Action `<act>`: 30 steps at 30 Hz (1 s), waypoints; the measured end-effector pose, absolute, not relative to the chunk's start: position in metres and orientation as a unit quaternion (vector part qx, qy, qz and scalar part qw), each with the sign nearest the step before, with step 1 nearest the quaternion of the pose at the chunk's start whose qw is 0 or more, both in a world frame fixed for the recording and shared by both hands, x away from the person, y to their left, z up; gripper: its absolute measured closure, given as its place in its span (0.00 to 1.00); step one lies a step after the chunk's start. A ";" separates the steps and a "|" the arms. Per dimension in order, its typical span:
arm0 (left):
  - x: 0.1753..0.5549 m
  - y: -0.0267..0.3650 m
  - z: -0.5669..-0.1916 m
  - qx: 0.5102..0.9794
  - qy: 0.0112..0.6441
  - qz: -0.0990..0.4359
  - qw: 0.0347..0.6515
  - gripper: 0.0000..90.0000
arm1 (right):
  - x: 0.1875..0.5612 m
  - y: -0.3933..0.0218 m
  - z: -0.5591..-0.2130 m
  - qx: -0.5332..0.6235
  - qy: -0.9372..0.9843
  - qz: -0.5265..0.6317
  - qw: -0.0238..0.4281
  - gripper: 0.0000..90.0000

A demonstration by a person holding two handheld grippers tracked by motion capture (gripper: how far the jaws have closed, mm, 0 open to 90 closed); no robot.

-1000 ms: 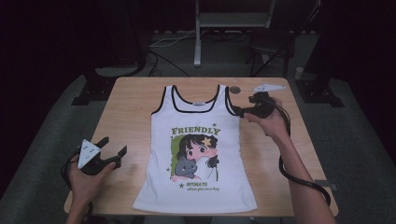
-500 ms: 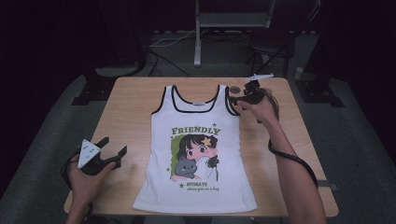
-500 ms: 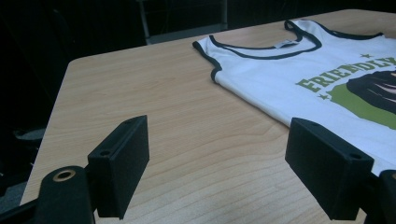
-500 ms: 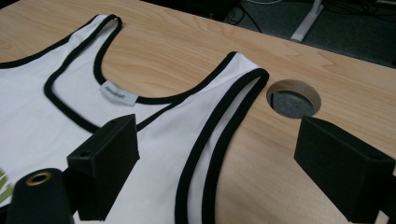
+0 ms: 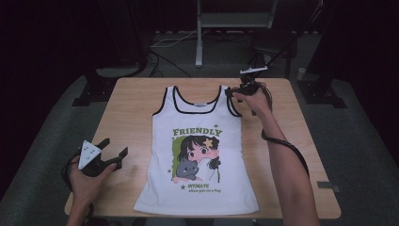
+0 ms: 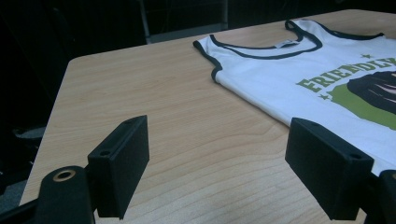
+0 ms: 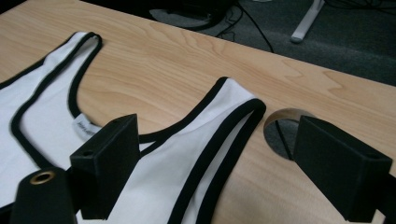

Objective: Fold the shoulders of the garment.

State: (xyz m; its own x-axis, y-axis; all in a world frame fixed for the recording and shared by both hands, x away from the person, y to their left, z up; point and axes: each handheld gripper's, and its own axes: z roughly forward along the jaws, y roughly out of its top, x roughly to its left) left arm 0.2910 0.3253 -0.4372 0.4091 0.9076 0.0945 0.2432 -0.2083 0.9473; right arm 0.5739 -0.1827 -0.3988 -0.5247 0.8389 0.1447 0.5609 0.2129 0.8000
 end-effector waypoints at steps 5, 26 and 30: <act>0.291 0.326 -0.437 0.692 0.417 0.350 0.474 0.24 | 0.584 -0.178 -0.407 0.464 0.767 0.416 0.155 0.16; 0.292 0.324 -0.437 0.698 0.412 0.354 0.467 0.24 | 0.618 -0.177 -0.436 0.510 0.746 0.413 0.117 0.27; 0.291 0.324 -0.437 0.699 0.411 0.354 0.466 0.24 | 0.620 -0.175 -0.439 0.508 0.749 0.411 0.113 0.31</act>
